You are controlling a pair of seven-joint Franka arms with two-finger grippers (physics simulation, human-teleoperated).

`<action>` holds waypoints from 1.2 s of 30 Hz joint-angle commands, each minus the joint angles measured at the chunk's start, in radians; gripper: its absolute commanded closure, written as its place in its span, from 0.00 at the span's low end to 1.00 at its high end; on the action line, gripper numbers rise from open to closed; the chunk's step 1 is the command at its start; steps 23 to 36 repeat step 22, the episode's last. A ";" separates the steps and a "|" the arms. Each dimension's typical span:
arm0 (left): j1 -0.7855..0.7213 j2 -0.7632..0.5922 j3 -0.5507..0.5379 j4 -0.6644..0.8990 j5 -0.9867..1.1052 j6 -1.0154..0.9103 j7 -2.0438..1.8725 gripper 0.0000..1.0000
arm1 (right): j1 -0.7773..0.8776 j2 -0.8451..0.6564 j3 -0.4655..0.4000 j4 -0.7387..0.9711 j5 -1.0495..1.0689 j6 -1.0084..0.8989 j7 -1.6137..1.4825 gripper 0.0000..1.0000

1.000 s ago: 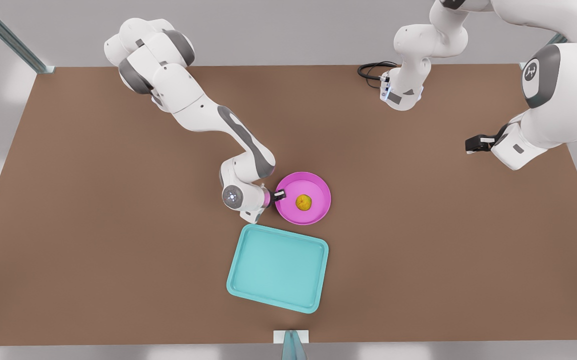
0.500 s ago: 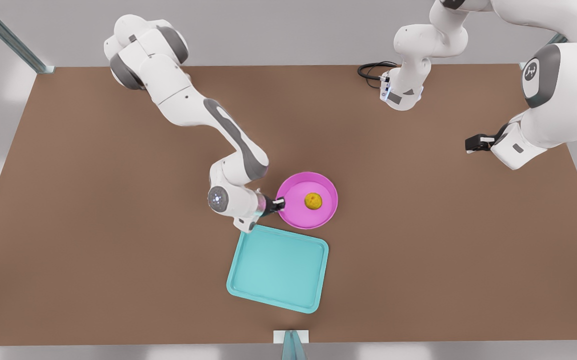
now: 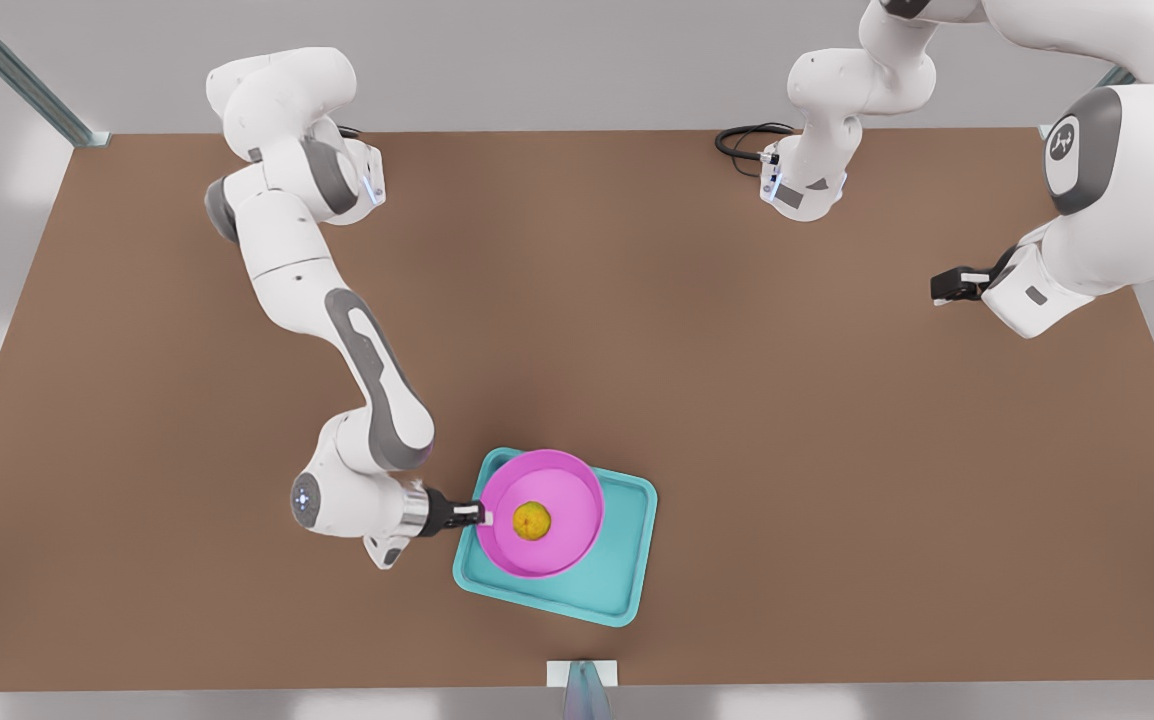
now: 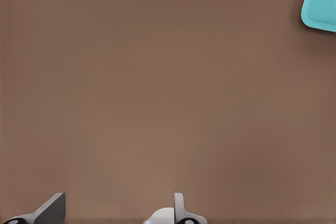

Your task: Place the orange on the plate with the left arm and the plate on the tray with the right arm

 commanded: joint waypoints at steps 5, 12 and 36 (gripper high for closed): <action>0.000 -0.001 0.000 0.000 0.000 -0.004 0.002 0.00 | 0.002 0.006 0.001 0.005 -0.005 -0.011 -0.106 0.00; 0.000 -0.001 0.000 0.000 0.000 -0.004 0.002 0.00 | -0.093 -0.228 -0.012 -0.017 -0.208 -0.594 -0.104 0.00; 0.000 -0.001 0.000 0.000 0.000 -0.004 0.004 0.00 | -0.176 -0.989 -0.068 -0.395 -0.634 -0.924 0.074 0.00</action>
